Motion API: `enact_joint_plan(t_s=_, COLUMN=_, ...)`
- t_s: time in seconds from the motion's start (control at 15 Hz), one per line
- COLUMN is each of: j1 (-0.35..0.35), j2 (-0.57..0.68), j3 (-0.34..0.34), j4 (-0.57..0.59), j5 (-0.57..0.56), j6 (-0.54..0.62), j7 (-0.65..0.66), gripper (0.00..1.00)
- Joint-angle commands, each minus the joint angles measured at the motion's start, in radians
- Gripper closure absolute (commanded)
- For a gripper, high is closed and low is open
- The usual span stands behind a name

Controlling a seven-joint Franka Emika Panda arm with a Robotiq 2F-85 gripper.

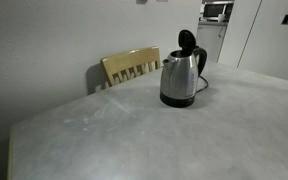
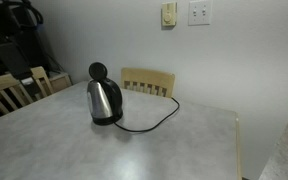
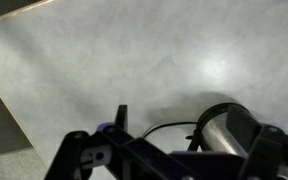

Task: Close the kettle

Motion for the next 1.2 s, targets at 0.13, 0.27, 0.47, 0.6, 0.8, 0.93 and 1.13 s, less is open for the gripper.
enact_joint_plan(t_s=0.13, j1=0.006, j2=-0.006, j3=-0.013, j4=-0.007, j5=0.011, j6=0.043, j7=-0.015, gripper=0.0)
enact_joint_plan(t_s=0.27, j1=0.013, j2=-0.009, j3=-0.015, j4=-0.029, j5=-0.003, j6=0.211, j7=-0.047, gripper=0.0)
enact_joint_plan(t_s=0.47, j1=0.053, j2=0.026, j3=-0.04, j4=-0.03, j5=0.036, j6=0.416, j7=-0.131, gripper=0.0)
enact_joint_plan(t_s=0.6, j1=0.118, j2=0.062, j3=-0.083, j4=-0.02, j5=0.109, j6=0.523, j7=-0.219, gripper=0.0)
enact_joint_plan(t_s=0.8, j1=0.244, j2=0.115, j3=-0.161, j4=0.011, j5=0.261, j6=0.596, j7=-0.352, gripper=0.27)
enact_joint_plan(t_s=0.93, j1=0.314, j2=0.147, j3=-0.198, j4=0.037, j5=0.336, j6=0.601, j7=-0.43, gripper=0.41)
enact_joint_plan(t_s=1.13, j1=0.366, j2=0.198, j3=-0.211, j4=0.084, j5=0.395, j6=0.592, j7=-0.503, gripper=0.61)
